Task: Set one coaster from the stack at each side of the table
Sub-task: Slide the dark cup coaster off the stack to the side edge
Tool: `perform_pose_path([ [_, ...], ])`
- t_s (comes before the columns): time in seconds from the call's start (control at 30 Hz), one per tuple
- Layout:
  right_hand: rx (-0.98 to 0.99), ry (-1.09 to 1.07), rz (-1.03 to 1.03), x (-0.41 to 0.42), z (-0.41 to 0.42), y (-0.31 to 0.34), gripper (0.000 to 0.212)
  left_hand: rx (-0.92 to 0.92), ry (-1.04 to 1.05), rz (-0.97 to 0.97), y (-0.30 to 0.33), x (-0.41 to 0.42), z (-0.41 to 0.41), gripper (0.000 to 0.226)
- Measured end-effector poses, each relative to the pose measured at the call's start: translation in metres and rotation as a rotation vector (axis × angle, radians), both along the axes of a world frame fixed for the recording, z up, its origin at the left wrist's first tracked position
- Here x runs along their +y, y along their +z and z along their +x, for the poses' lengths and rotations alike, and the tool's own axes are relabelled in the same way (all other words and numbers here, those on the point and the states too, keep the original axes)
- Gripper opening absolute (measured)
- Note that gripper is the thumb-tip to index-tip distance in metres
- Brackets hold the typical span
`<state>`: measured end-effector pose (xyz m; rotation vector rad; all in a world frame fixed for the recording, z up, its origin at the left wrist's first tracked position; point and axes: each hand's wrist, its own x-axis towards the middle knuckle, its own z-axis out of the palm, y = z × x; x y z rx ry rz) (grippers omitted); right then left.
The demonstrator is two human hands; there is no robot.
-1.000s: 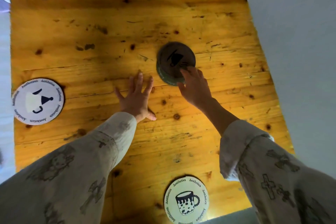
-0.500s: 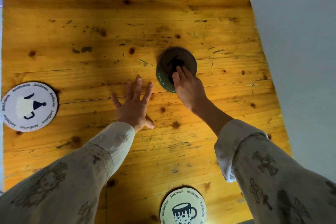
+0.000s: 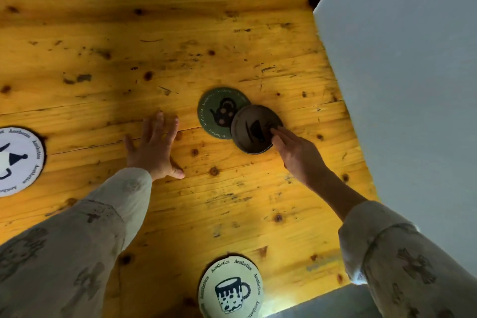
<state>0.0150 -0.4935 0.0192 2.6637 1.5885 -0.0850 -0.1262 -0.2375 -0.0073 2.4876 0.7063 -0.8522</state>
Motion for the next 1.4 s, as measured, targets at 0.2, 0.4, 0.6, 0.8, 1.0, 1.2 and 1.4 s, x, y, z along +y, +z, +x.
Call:
perform_pose_path([
  [0.2, 0.062, -0.13, -0.043, -0.058, 0.017, -0.011, 0.025, 0.053, -0.01, 0.101, 0.005, -0.022, 0.008, 0.123],
  [0.4, 0.345, -0.319, 0.081, -0.077, 0.01, -0.034, 0.038, -0.192, -0.122, 0.083, 0.002, -0.091, 0.033, 0.091],
  [0.6, 0.36, -0.472, 0.054, -0.061, -0.002, -0.042, 0.074, -0.361, -0.24, 0.052, -0.002, -0.138, 0.095, 0.077],
  [0.8, 0.233, -0.404, 0.02, -0.071, 0.01, -0.044, 0.076, -0.324, -0.163, -0.001, 0.004, -0.158, 0.132, 0.075],
  [1.0, 0.215, -0.559, 0.018, -0.107, 0.042, -0.037, 0.067, -0.38, -0.082, -0.007, 0.002, -0.179, 0.117, 0.072],
  [1.2, 0.193, -0.664, 0.062, -0.118, 0.051, -0.031, 0.056, -0.497, 0.031, 0.012, 0.002, -0.191, 0.125, 0.057],
  [1.4, 0.255, -0.543, 0.03, -0.095, 0.029, -0.04, 0.093, -0.398, -0.093, -0.031, 0.004, -0.19, 0.161, 0.069],
])
